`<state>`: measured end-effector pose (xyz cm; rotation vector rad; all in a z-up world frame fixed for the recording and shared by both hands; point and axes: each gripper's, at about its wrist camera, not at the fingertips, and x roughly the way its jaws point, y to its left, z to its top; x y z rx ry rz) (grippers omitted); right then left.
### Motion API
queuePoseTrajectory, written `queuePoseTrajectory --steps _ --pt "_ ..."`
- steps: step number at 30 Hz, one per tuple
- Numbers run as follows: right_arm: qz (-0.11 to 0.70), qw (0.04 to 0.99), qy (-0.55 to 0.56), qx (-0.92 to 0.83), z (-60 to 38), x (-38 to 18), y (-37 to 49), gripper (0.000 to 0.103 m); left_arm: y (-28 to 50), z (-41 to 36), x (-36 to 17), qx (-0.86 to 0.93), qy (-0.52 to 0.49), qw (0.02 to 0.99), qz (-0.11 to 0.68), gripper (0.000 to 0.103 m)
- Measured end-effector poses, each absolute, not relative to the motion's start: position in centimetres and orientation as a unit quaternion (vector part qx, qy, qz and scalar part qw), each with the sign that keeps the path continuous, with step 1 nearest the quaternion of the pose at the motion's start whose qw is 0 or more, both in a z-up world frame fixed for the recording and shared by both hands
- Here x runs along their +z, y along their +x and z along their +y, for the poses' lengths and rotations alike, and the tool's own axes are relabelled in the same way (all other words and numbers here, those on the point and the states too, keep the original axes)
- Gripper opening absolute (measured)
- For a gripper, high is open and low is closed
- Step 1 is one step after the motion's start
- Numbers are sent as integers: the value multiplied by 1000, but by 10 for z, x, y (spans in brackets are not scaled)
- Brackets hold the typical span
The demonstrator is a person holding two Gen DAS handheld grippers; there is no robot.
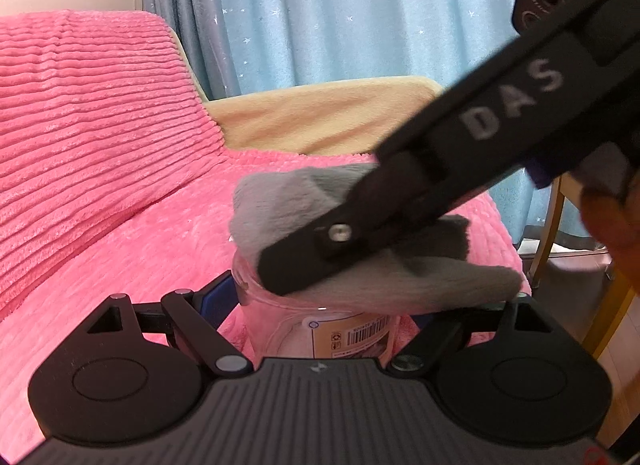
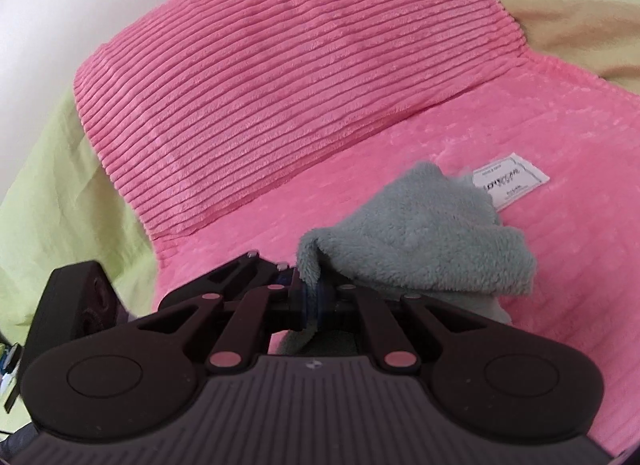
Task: Clean container
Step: 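Rub the grey cloth over the jar's open rim with the right tool while the left tool holds it, then wipe the cloth across the jar's rim and labelled wall with the right tool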
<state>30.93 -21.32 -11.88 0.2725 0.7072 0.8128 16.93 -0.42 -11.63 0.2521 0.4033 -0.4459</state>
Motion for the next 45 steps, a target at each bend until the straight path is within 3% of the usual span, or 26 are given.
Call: queuePoseTrajectory --steps 12,30,45 --pt "306 883 117 335 -216 -121 326 2 161 -10 -117 -217 126 948 197 85" --pt "331 881 61 332 -247 -114 313 2 164 -6 -112 -221 127 946 198 85" --pt "352 850 99 378 -245 -115 303 2 166 -24 -111 -207 121 949 203 85"
